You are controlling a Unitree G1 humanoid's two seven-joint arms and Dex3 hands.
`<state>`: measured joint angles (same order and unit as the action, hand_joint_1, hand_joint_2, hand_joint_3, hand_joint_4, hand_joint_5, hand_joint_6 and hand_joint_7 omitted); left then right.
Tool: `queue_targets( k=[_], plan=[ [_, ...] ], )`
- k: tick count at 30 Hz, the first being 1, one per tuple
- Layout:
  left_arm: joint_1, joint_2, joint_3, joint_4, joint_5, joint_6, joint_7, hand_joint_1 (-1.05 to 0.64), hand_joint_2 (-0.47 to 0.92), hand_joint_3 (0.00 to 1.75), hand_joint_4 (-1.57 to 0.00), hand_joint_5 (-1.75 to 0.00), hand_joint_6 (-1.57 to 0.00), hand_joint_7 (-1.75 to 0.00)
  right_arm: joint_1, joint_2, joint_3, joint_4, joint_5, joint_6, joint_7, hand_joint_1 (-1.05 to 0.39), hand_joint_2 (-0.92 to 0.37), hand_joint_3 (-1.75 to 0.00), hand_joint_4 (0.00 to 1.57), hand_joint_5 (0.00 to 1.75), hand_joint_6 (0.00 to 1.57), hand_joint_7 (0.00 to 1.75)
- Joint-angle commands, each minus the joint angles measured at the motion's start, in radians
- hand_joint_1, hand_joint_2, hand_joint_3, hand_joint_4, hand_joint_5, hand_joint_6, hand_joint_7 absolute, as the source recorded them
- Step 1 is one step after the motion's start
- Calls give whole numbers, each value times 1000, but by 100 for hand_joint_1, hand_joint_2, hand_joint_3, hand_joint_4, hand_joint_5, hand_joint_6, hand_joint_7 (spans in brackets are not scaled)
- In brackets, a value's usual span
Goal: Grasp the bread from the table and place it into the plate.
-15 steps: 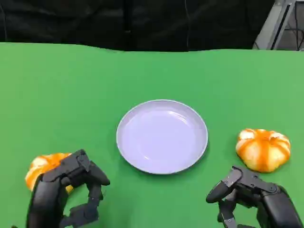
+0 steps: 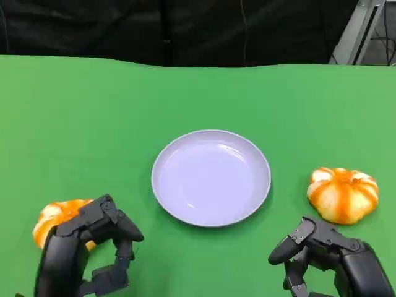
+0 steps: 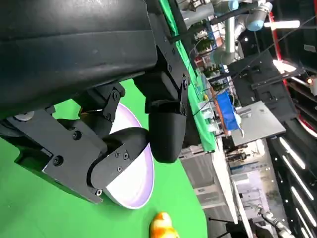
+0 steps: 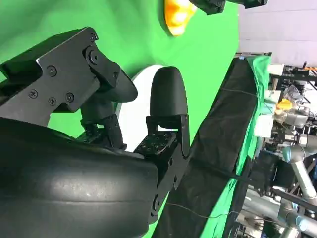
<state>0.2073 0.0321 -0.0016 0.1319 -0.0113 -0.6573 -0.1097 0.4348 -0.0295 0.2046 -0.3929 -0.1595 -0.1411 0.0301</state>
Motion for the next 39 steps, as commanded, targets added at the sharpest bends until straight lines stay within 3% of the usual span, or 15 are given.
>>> queue_targets(
  k=[1, 4, 9, 11, 15, 20, 26, 30, 36, 39],
  plan=[
    [-2, 15, 10, -1, -25, -5, -13, -11, 48, 126, -81, -173, -79, -152, 2, -9, -6, -2, 4, 0, 0, 4, -50, -119, 67, 165, 71, 131],
    [-3, 22, 14, -6, -44, 4, -24, -10, 51, 120, -78, -157, -79, -133, 5, -6, -4, -6, 3, 4, -2, 4, -49, -120, 67, 164, 72, 131],
    [-14, 18, 43, -21, 11, 31, 28, -11, 75, 63, -77, -92, -88, -55, 3, -4, -3, 3, 4, -9, -4, 4, -48, -121, 67, 163, 71, 132],
    [-17, 23, 52, -29, 32, 50, 41, -15, 85, 36, -67, -76, -85, -27, 2, -3, -1, 4, 5, -8, -4, 4, -49, -120, 67, 163, 71, 132],
    [-36, 89, 68, -59, 232, 143, 100, -37, 92, 16, -42, -54, -62, -3, -1, 2, 6, 7, -2, -6, -9, 4, -49, -120, 67, 163, 71, 132],
    [-72, 175, 48, -61, 407, 210, 134, -49, 92, 15, -18, -42, -39, 0, -4, 6, 12, 12, -4, -6, -11, 4, -49, -121, 67, 164, 71, 132],
    [-102, 273, -10, -133, 709, 409, 154, -60, 92, 17, -2, -29, -23, 0, -4, 13, 16, 11, -7, 0, -13, 5, -49, -122, 67, 164, 71, 133],
    [-141, 325, -72, -157, 835, 537, 90, -64, 92, 17, 0, -3, -12, -2, -3, 17, 18, 12, -9, 1, -16, 4, -48, -122, 68, 164, 71, 133],
    [-212, 346, -162, -148, 974, 697, 44, -65, 92, 15, 0, 0, -11, -2, -1, 13, 17, 12, -14, -6, -15, 4, -49, -121, 68, 163, 71, 132],
    [-270, 339, -223, -126, 1075, 843, -71, -66, 92, 15, 0, 0, -11, -2, 2, 14, 17, 6, -9, 0, -14, 4, -49, -120, 68, 163, 71, 132]
  ],
)
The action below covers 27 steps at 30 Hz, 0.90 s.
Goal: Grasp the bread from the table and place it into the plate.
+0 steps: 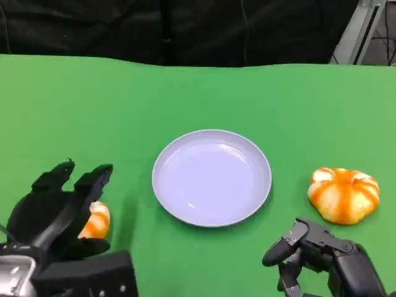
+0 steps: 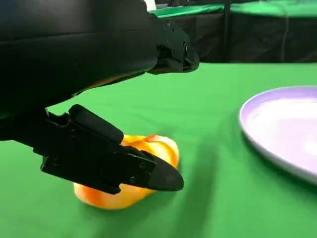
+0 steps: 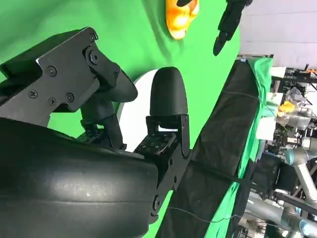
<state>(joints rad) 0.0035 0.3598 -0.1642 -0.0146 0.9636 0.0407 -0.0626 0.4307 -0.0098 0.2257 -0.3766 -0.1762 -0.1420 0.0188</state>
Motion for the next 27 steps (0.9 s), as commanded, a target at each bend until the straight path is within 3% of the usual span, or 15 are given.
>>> queue_targets(
  k=[1, 6, 14, 19, 20, 21, 22, 23, 24, 26, 27],
  plan=[
    [-87, 8, -81, 38, 124, 185, -155, -64, 92, 13, -3, -1, -13, -2, 6, -7, -5, -9, 6, -4, -3, 4, -49, -120, 68, 163, 71, 132],
    [-162, 0, -151, 171, 143, 282, -212, -58, 92, 7, -9, -5, -18, -3, 7, -9, -4, -7, 5, -10, -3, 3, -49, -118, 68, 164, 71, 132],
    [-240, 17, -218, 385, 85, 289, -193, -57, 92, 11, -18, -9, -26, -4, 10, -7, -2, -12, 6, -3, -5, 3, -49, -118, 68, 163, 71, 131],
    [-263, 31, -209, 407, -8, 255, -197, -48, 92, 14, -54, -29, -49, -12, 7, -9, -3, -13, 9, -3, -2, 2, -49, -119, 68, 163, 71, 132],
    [-259, 33, -200, 401, -34, 234, -172, -46, 92, 11, -75, -88, -78, -26, 7, -9, -4, -14, 11, -1, -1, 2, -49, -119, 68, 163, 71, 132],
    [-255, 35, -195, 396, -51, 216, -147, -46, 92, 11, -74, -123, -88, -32, 7, -9, -4, -15, 12, 1, 0, 2, -49, -119, 67, 163, 71, 132],
    [-240, 40, -184, 387, -77, 157, -75, -45, 92, 11, -72, -146, -92, -41, 7, -8, -4, -17, 13, 5, 0, 2, -49, -119, 67, 163, 71, 132],
    [-230, 45, -178, 383, -95, 115, -23, -38, 92, 14, -79, -163, -80, -102, 8, -7, -4, -19, 12, 7, -1, 3, -49, -119, 68, 163, 71, 132],
    [-224, 49, -175, 383, -108, 85, 13, -36, 92, 15, -81, -169, -73, -128, 8, -7, -5, -19, 12, 8, -1, 3, -49, -119, 68, 163, 71, 132],
    [-205, 47, -157, 374, -144, 28, 96, -34, 92, 26, -83, -173, -65, -161, 8, -10, -5, -15, 10, -1, -1, 3, -49, -119, 67, 163, 71, 132],
    [-200, 47, -153, 374, -155, 13, 119, -33, 92, 29, -83, -174, -63, -168, 8, -11, -6, -14, 10, -4, -1, 3, -49, -118, 67, 163, 71, 132]
  ],
)
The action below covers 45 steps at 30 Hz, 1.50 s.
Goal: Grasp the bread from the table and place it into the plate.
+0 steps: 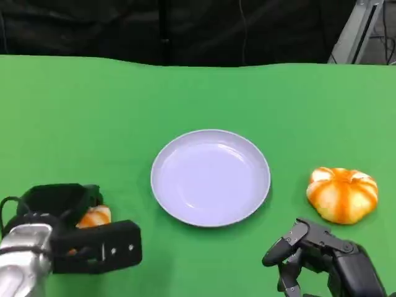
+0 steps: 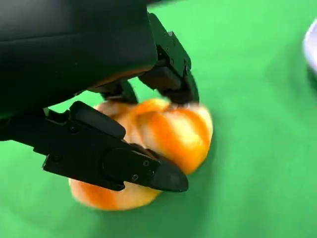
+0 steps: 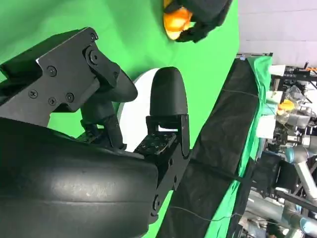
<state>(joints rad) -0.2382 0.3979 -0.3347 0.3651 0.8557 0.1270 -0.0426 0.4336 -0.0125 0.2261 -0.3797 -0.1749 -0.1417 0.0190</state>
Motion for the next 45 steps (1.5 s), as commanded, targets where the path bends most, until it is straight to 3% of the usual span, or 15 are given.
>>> queue_targets(
  k=[1, 4, 8, 16, 21, 26, 33, 45],
  plan=[
    [53, 11, 28, -12, -64, -120, 151, -33, 92, 31, -82, -174, -63, -171, 4, -7, -6, -10, 11, -4, -1, 3, -49, -118, 67, 163, 71, 132],
    [73, 22, 46, -21, -88, -211, 257, -28, 89, 39, -85, -175, -63, -174, 3, -5, -7, -8, 11, -5, -3, 3, -49, -118, 68, 163, 71, 132],
    [83, 30, 55, -24, -90, -274, 335, -24, 70, 78, -82, -175, -61, -175, 3, -4, -7, -8, 7, -4, -6, 3, -49, -119, 68, 163, 71, 132],
    [100, 24, 76, -69, -89, -373, 458, -22, 57, 101, -81, -175, -62, -175, 4, -4, -7, -8, 11, -2, -4, 3, -49, -119, 68, 163, 71, 132],
    [71, 8, 66, -64, -75, -494, 575, -21, 40, 131, -88, -175, -64, -175, 6, -6, -10, -5, 16, -4, -1, 3, -49, -121, 67, 164, 71, 133],
    [22, -37, 51, -99, -63, -520, 589, -20, 33, 141, -90, -175, -66, -175, 3, -10, -11, -2, 13, -8, 0, 2, -49, -119, 67, 164, 71, 133],
    [-67, -109, 6, -52, -58, -535, 578, -21, 33, 146, -92, -175, -69, -175, 2, -7, -8, 2, 9, -12, -2, 2, -49, -118, 68, 164, 71, 132],
    [-227, -224, -72, 166, -90, -541, 530, -21, 35, 137, -89, -175, -69, -170, 7, 0, 2, 6, 10, -14, -7, 4, -47, -125, 68, 165, 72, 133]
  ],
)
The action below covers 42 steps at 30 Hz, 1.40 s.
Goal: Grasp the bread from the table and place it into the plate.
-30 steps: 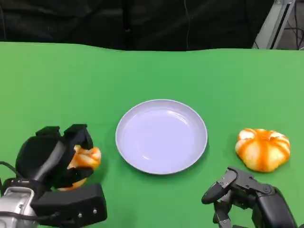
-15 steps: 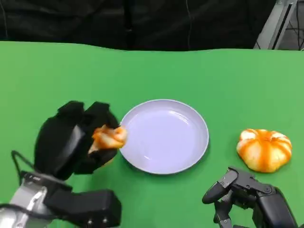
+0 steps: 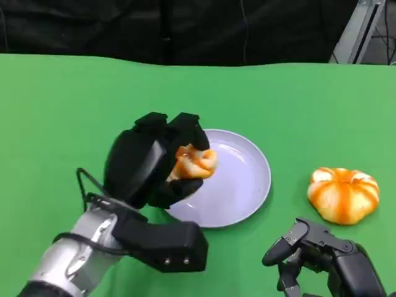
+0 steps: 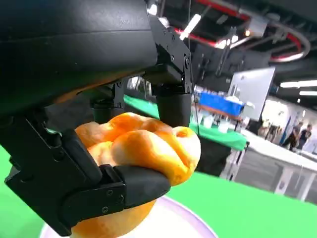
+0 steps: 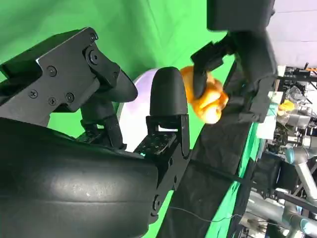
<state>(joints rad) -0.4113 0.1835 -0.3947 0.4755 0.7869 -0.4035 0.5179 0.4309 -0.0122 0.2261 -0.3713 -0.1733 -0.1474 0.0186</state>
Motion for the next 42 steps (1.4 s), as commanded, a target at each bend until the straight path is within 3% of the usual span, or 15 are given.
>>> queue_targets(
  k=[1, 2, 3, 4, 6, 7, 11, 16, 18, 29, 35, 37, 38, 40, 42],
  plan=[
    [-65, -10, -16, 60, -33, 1, -73, -21, 35, 137, -87, -175, -70, -160, 13, 1, 5, -3, 5, -10, -9, 4, -47, -125, 68, 165, 71, 133],
    [-74, -11, -18, 58, -54, 19, -137, -23, 43, 119, -79, -172, -70, -134, 15, 3, 7, -5, 1, -10, -11, 3, -47, -124, 68, 165, 71, 133],
    [-82, -11, -18, 53, -74, 39, -201, -25, 59, 86, -68, -144, -68, -93, 17, 3, 8, -6, -1, -11, -13, 1, -47, -123, 68, 165, 72, 133],
    [-90, -10, -20, 48, -88, 55, -255, -26, 69, 67, -65, -124, -68, -69, 18, 4, 9, -8, -1, -9, -13, 1, -47, -122, 68, 165, 72, 133],
    [-104, 2, -27, 32, -97, 88, -346, -27, 79, 42, -49, -95, -58, -34, 18, 2, 11, -8, -2, -14, -14, 1, -48, -120, 67, 165, 71, 132],
    [-107, 8, -30, 24, -97, 100, -375, -34, 87, 29, -32, -76, -47, -18, 18, 1, 12, -8, -3, -16, -15, 2, -49, -120, 67, 165, 71, 132],
    [-109, 23, -35, -5, -89, 151, -453, -54, 92, 23, -3, -51, -27, -2, 17, 0, 15, -15, -5, -10, -17, 2, -49, -121, 66, 165, 71, 132],
    [-110, 45, -45, -41, -98, 212, -590, -73, 92, 33, 0, -8, -8, 0, 11, 0, 14, -13, -3, -7, -14, 3, -48, -122, 66, 166, 71, 133],
    [-111, 57, -49, -56, -97, 234, -641, -81, 92, 35, 0, -2, -3, 0, 7, 3, 14, -20, -1, 10, -13, 3, -48, -122, 66, 166, 71, 133],
    [-66, 92, -25, -148, -157, 242, -744, -93, 92, 32, 0, 0, 0, 0, 6, -1, 13, -28, 0, 15, -13, 4, -47, -123, 66, 165, 70, 134],
    [68, 103, 81, -248, -319, 122, -681, -71, 92, 29, -12, -7, -13, -6, 22, -4, 13, -49, 0, 23, -12, 4, -47, -123, 67, 163, 71, 133],
    [142, 81, 145, -264, -435, 28, -650, -58, 92, 25, -28, -19, -26, -12, 25, -4, 13, -54, 0, 27, -12, 4, -47, -124, 67, 164, 71, 133],
    [172, 70, 170, -265, -489, -12, -647, -51, 92, 22, -28, -45, -36, -11, 25, -4, 13, -54, 0, 27, -12, 4, -47, -124, 67, 164, 71, 133],
    [235, 49, 213, -284, -591, -67, -651, -43, 92, 21, -31, -73, -49, -13, 24, -4, 11, -55, 1, 33, -10, 4, -47, -124, 67, 164, 71, 133],
    [277, 32, 239, -303, -648, -85, -655, -40, 92, 18, -40, -82, -59, -16, 23, -5, 8, -56, 5, 40, -7, 3, -47, -124, 67, 164, 71, 133]
  ],
)
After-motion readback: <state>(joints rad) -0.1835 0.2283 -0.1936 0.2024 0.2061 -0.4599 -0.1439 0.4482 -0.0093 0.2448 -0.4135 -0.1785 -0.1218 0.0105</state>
